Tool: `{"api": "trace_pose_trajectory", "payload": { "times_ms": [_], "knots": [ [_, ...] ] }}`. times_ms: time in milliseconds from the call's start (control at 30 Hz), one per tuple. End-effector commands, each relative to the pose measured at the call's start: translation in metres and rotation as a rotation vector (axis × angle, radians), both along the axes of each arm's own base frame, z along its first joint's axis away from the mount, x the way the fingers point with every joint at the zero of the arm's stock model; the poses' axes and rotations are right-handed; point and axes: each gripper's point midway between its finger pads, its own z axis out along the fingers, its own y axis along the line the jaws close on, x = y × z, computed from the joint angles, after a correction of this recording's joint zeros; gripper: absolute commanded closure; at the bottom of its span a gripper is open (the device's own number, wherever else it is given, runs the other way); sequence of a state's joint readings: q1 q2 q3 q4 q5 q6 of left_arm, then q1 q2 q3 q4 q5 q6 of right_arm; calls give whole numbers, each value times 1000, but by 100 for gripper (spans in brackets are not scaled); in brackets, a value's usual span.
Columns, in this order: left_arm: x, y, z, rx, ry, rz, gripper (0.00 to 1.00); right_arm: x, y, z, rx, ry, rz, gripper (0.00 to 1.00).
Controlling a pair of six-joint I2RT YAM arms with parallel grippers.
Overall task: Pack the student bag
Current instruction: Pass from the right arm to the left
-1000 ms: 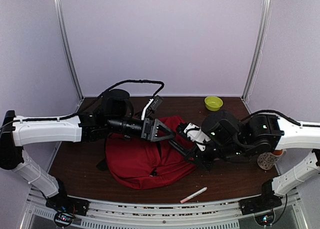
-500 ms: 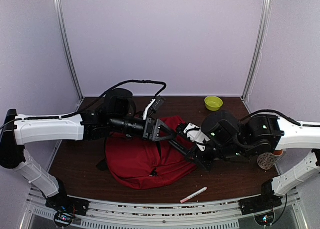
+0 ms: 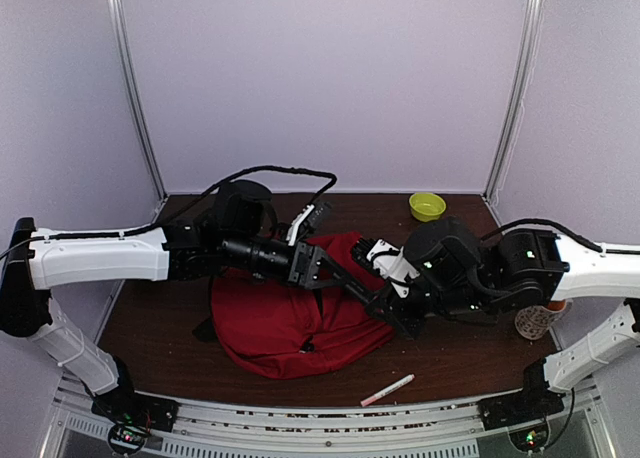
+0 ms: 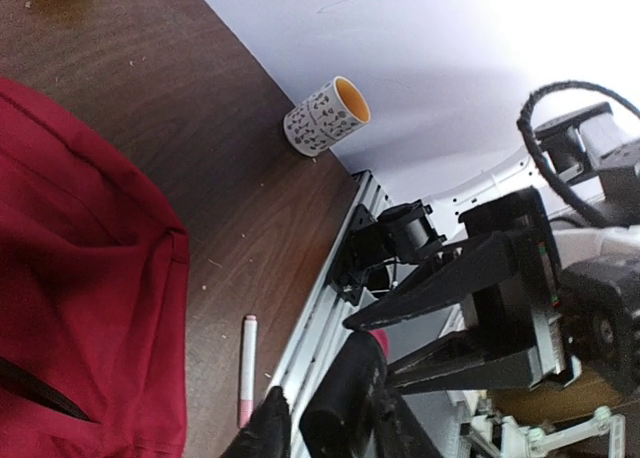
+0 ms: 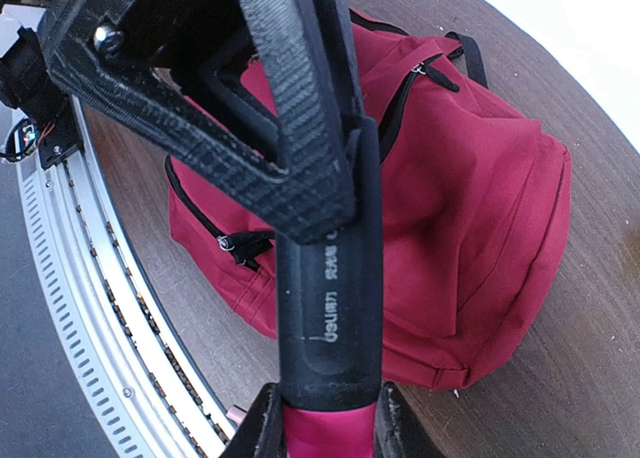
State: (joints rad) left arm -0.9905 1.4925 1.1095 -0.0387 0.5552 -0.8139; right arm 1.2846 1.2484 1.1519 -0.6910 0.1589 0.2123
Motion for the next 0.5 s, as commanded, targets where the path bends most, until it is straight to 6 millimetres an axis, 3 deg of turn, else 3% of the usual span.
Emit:
{"api": "trace_pose_trajectory", "payload": {
  "times_ms": [0, 100, 167, 200, 267, 333, 367, 467],
  "knots": [
    [-4, -7, 26, -95, -31, -38, 81, 6, 3, 13, 51, -47, -24, 83],
    [-5, -6, 30, -112, -34, -40, 98, 8, 4, 15, 58, -57, -29, 82],
    [-4, -4, 29, -104, -37, -29, 100, 9, 4, 16, 63, -64, -34, 76],
    [-3, -3, 28, -99, -41, -20, 100, 11, 3, 17, 66, -69, -43, 67],
    [1, 1, 26, -85, -57, 15, 100, 13, 0, 17, 67, -77, -65, 40],
    [9, 9, 22, -49, -80, 77, 100, 17, -5, 15, 60, -87, -97, 24],
    [14, 14, 19, -26, -92, 115, 100, 19, -8, 13, 56, -91, -118, 17],
    [35, 45, 1, 114, -141, 294, 100, 24, -16, 8, 40, -98, -163, 12]
  ]
}}
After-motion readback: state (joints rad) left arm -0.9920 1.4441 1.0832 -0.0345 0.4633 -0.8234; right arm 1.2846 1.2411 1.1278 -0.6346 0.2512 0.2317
